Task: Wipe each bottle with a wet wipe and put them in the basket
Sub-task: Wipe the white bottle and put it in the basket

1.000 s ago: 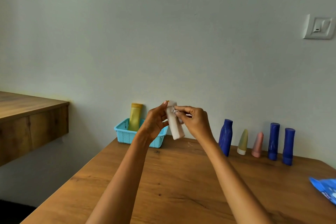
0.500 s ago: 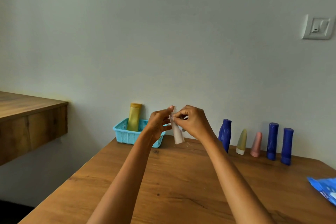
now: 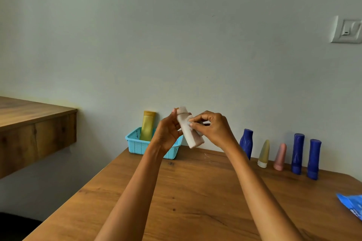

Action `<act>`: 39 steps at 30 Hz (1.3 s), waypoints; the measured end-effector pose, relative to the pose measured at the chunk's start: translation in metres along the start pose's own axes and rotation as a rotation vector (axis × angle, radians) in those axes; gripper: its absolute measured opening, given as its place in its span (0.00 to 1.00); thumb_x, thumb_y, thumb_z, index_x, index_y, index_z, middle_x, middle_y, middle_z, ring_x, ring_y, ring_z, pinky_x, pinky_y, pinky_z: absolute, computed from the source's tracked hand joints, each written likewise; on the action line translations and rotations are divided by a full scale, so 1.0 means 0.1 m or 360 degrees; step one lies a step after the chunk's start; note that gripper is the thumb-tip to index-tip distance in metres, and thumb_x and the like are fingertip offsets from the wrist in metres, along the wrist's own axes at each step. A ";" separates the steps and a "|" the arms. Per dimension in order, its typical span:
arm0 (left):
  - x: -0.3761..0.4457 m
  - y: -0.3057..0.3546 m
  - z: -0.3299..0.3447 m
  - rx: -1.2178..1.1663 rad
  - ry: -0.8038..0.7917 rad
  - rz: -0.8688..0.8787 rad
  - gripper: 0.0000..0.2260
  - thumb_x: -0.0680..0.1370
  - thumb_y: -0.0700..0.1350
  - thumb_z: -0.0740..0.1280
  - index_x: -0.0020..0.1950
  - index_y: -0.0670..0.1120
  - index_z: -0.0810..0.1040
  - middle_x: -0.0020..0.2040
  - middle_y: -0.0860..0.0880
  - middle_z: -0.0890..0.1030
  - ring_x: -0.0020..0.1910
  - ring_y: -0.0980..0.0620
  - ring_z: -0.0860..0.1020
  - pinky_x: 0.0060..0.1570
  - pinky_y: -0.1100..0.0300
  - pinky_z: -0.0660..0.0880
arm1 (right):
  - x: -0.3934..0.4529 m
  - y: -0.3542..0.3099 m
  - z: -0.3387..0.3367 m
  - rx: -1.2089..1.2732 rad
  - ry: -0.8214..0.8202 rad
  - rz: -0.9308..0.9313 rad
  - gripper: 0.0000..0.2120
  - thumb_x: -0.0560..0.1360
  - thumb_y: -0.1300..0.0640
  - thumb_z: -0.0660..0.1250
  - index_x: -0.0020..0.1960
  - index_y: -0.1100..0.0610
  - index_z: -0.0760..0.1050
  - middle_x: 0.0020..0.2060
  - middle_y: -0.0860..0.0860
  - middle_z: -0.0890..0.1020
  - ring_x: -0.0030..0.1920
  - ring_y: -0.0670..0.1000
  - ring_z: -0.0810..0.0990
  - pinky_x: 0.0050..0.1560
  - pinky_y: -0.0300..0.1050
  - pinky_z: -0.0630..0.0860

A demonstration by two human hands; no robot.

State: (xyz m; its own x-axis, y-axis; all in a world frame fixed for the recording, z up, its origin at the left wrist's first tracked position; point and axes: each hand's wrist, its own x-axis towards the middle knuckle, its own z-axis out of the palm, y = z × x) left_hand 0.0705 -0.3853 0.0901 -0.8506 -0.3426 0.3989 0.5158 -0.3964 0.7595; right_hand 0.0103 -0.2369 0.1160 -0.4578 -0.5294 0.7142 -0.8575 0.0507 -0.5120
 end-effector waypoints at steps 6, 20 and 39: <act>-0.03 0.00 0.08 -0.0089 -0.0103 0.0006 0.15 0.74 0.51 0.62 0.52 0.44 0.82 0.49 0.44 0.84 0.47 0.49 0.82 0.44 0.57 0.80 | -0.02 -0.01 0.04 0.0020 0.0420 -0.0049 0.07 0.71 0.58 0.72 0.48 0.60 0.82 0.44 0.52 0.82 0.42 0.40 0.77 0.41 0.25 0.72; 0.01 -0.02 0.06 0.0034 -0.0041 0.0076 0.16 0.74 0.51 0.63 0.55 0.43 0.78 0.47 0.45 0.84 0.45 0.49 0.82 0.41 0.57 0.80 | -0.02 -0.03 -0.08 -0.0189 -0.0001 -0.0117 0.05 0.71 0.59 0.72 0.46 0.58 0.82 0.46 0.50 0.82 0.43 0.42 0.77 0.40 0.27 0.73; -0.04 0.05 0.09 -0.0050 -0.0005 0.0080 0.13 0.77 0.49 0.61 0.53 0.43 0.79 0.46 0.44 0.85 0.44 0.49 0.83 0.42 0.56 0.81 | -0.01 -0.04 0.00 -0.0060 0.0322 -0.0009 0.07 0.71 0.58 0.72 0.48 0.59 0.82 0.45 0.51 0.83 0.40 0.39 0.76 0.39 0.22 0.70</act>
State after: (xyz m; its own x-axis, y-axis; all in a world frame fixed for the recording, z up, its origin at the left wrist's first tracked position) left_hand 0.0760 -0.3784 0.0969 -0.8237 -0.3602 0.4378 0.5609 -0.4053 0.7219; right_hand 0.0145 -0.2367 0.1168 -0.4877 -0.3488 0.8003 -0.8665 0.0821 -0.4923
